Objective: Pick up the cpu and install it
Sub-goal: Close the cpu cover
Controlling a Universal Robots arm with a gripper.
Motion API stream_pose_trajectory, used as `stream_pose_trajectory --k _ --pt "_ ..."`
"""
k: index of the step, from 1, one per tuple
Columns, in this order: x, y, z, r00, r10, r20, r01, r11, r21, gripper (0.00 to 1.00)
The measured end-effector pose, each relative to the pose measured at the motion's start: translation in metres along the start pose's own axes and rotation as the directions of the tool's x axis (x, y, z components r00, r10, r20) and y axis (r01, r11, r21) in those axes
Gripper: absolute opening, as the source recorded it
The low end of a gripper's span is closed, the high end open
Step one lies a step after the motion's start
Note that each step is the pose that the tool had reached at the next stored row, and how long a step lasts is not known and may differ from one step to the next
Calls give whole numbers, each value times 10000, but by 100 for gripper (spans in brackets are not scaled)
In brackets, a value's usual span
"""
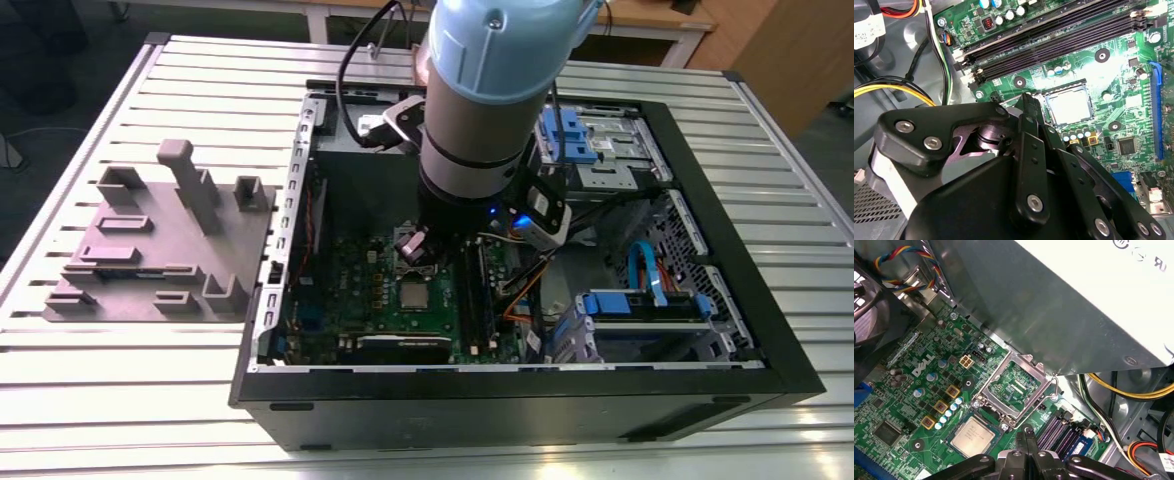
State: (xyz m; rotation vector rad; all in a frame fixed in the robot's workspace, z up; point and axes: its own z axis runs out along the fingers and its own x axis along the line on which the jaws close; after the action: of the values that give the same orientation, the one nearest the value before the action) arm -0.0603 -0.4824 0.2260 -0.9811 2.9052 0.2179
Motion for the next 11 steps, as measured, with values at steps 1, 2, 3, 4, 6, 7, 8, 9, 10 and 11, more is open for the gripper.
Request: stream_pose_trajectory --k 1,2,3,4,6,7,8,9,10,11 --pt "0 0 0 10000 0 0 0 10000 0 10" --pt "0 0 0 10000 0 0 0 10000 0 10" --pt "0 0 0 10000 -1 0 1 10000 0 10" --pt "0 0 0 10000 0 0 0 10000 0 10" --pt "0 0 0 10000 -1 0 1 10000 0 10" --pt "0 0 0 10000 -1 0 1 10000 0 10" --pt "0 0 0 10000 -1 -1 1 10000 0 10" --pt "0 0 0 10000 -1 0 1 10000 -1 10" --pt "0 0 1 10000 -2 24 2 10000 -32 10" --pt "0 -1 3 9999 -3 118 5 9999 -153 10"
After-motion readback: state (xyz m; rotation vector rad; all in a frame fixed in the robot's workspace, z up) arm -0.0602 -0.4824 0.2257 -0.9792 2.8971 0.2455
